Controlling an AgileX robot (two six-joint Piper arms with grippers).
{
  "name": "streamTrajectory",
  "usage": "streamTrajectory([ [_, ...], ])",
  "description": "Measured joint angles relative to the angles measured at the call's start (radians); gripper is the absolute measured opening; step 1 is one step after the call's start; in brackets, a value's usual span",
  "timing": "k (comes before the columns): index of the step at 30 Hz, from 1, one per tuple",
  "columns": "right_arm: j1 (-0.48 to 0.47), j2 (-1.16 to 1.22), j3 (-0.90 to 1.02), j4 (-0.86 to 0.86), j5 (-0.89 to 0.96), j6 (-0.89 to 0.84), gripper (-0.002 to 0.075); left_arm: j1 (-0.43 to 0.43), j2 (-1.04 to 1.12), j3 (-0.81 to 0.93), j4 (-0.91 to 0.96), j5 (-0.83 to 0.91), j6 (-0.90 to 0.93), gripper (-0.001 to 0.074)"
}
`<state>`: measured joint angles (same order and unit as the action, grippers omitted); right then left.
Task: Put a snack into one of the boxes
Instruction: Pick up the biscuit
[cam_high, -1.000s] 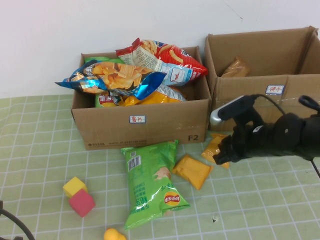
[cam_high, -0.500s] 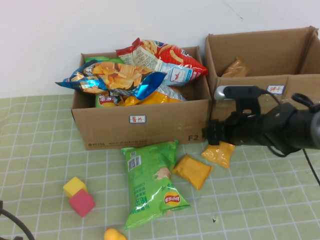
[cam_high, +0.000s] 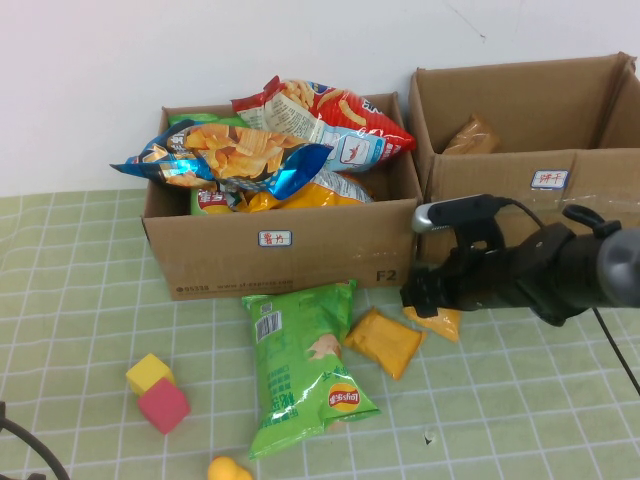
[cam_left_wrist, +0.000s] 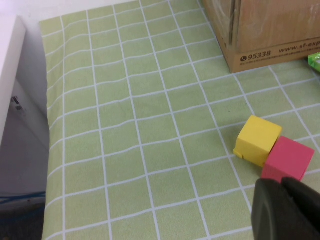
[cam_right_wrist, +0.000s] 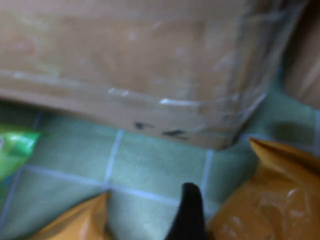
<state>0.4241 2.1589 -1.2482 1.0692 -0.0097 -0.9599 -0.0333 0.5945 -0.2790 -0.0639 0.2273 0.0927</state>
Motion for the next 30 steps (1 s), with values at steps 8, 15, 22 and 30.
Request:
streamTrajectory([
  [8, 0.0, -0.006, 0.0, -0.016, 0.105, -0.009, 0.0382, 0.0, 0.0, 0.0, 0.0, 0.0, 0.0, -0.0002],
  [15, -0.002, -0.03, 0.0, -0.085, 0.206, 0.034, 0.0246, 0.0, 0.0, 0.0, 0.0, 0.0, 0.0, -0.0002],
  [22, 0.0, -0.134, 0.002, -0.31, 0.298, 0.176, 0.0228, 0.0, 0.0, 0.0, 0.0, 0.0, 0.0, -0.0003],
  [30, 0.0, -0.287, 0.002, -0.753, 0.471, 0.58, 0.0226, 0.0, 0.0, 0.0, 0.0, 0.0, 0.0, -0.0002],
])
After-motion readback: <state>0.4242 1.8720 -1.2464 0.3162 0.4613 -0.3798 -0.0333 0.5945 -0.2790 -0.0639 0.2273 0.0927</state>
